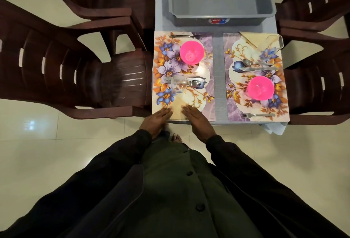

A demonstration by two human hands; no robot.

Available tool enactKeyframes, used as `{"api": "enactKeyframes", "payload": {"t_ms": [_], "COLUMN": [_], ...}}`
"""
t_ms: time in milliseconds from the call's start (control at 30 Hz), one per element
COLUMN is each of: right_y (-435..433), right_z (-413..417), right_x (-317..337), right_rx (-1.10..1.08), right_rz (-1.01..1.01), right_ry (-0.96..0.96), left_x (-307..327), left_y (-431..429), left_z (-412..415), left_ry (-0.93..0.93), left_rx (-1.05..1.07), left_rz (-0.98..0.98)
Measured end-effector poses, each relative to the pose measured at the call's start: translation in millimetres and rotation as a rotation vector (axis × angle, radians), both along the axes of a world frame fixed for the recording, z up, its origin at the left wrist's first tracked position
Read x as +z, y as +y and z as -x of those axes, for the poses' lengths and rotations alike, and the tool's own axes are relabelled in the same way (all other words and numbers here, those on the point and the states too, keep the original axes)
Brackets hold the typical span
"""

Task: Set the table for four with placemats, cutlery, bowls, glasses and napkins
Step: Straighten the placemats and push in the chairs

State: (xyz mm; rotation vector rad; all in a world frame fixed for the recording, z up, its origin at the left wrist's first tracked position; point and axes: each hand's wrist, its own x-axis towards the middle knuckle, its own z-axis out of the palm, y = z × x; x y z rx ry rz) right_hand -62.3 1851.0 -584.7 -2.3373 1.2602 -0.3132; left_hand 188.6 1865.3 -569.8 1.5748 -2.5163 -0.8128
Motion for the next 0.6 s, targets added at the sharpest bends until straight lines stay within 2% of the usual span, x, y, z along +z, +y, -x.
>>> {"api": "enactKeyframes", "payload": {"t_ms": [133,267,500,600], "right_y": [6.0,7.3,0.7,4.9], "right_z": [18.7,44.3,53.5,53.6], "right_x": [-0.7,-9.5,-9.6,-10.3], "right_rx": [-0.067,-0.190,-0.165,-0.178], "right_rz": [0.027,0.003,-0.014,-0.013], "right_ry": [-0.035,0.033,0.209,0.213], "left_x": [4.1,-2.5,-10.8,-15.0], "left_y": [-0.1,1.5,0.8,1.9], "left_z": [3.2,-3.1,-8.4,-8.8], "left_ry": [-0.016,-0.046,-0.077,-0.076], "left_rx": [0.030,0.097,0.165,0.172], "left_rz": [0.032,0.051,0.059,0.051]}}
